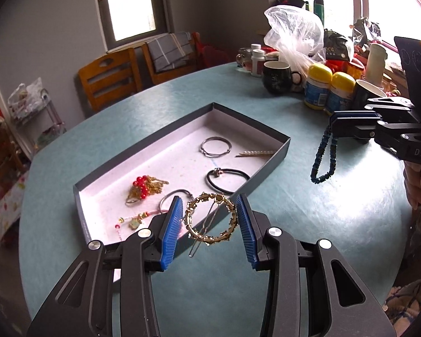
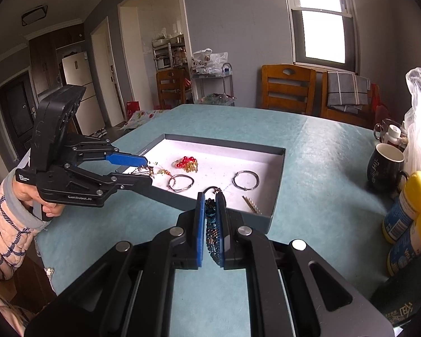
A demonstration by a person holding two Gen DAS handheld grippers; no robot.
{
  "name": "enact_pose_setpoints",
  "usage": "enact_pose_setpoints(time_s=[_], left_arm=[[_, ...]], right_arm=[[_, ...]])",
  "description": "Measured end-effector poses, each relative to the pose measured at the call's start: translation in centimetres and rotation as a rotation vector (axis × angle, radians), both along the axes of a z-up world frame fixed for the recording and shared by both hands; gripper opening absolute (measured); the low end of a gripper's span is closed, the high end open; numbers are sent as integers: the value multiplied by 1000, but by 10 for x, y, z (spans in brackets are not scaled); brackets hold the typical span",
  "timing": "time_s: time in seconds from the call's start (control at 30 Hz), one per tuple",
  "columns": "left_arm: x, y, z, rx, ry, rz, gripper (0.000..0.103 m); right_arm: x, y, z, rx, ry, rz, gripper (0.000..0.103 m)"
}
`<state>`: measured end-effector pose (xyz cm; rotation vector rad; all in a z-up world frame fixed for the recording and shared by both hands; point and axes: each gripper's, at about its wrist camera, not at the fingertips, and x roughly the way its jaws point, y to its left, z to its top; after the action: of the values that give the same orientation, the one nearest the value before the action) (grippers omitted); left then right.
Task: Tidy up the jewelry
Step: 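Carry the gold brooch and blue beaded bracelet over the box, then lower both items into the box and open both grippers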
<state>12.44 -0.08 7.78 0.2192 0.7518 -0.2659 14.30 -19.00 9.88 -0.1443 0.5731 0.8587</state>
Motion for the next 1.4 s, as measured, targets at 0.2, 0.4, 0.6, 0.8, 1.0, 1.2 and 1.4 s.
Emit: enact_pose_setpoints(time_s=[0.2, 0.4, 0.6, 0.8, 1.0, 1.2, 1.4], left_arm=[[17, 9, 5, 8, -13, 21, 42], [42, 23, 8, -4, -12, 50, 42], [75, 37, 2, 3, 14, 87, 42], [103, 59, -12, 21, 63, 138, 42], [122, 86, -31, 42, 136, 195, 42], [137, 103, -53, 52, 239, 240, 42], [139, 111, -59, 22, 279, 235, 43]], right_arm=[[17, 13, 14, 18, -27, 13, 7], [44, 29, 20, 26, -29, 22, 7], [73, 48, 14, 13, -7, 22, 7], [106, 70, 0, -13, 37, 16, 7], [144, 90, -15, -61, 86, -10, 7], [171, 98, -43, -141, 159, -40, 7], [176, 96, -61, -179, 200, -61, 7]])
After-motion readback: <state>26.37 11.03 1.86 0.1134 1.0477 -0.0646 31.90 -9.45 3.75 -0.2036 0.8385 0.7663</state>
